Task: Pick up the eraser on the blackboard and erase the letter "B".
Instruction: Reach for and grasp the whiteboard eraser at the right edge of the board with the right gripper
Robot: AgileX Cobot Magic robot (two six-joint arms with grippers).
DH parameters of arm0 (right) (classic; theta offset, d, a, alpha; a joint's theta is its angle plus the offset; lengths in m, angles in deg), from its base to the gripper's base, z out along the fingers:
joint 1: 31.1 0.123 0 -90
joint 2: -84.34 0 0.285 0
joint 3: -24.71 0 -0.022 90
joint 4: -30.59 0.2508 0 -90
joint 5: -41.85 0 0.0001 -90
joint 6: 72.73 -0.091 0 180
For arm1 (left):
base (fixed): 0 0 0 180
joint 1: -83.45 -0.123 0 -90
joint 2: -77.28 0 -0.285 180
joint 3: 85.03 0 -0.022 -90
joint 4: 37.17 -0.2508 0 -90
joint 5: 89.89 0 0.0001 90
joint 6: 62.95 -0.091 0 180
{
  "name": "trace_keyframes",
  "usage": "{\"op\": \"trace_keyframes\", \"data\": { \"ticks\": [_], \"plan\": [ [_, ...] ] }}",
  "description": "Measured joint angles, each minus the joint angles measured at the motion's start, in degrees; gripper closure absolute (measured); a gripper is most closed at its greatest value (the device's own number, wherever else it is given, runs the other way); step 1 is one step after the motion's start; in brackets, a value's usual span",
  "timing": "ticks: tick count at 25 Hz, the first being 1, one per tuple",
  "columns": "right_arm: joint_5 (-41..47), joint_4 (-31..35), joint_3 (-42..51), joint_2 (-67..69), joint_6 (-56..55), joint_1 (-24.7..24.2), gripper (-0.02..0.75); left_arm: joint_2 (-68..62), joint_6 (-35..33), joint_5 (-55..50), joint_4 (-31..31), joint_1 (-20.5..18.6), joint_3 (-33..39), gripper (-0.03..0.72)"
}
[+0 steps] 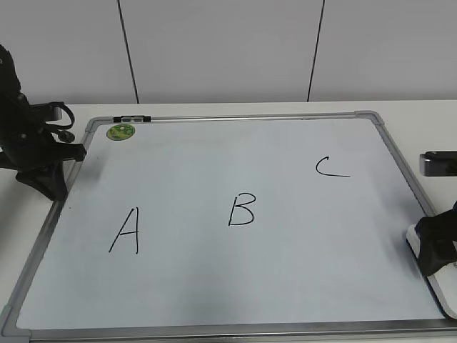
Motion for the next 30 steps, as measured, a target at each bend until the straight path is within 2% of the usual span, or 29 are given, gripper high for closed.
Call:
{"op": "trace_keyframes", "data": {
  "ticks": [9,17,30],
  "plan": [
    [-1.3,0.1,0.0,1.8,0.1,0.0,0.118,0.0,0.0,0.0,0.0,0.0,0.0,0.645],
    [-1.6,0.3,0.0,2.7,0.2,0.0,0.204,0.0,0.0,0.0,0.1,0.0,0.0,0.645],
    [-1.3,1.3,-0.2,2.7,0.2,0.0,0.209,0.0,0.0,0.0,0.3,0.0,0.0,0.645]
  ]
}}
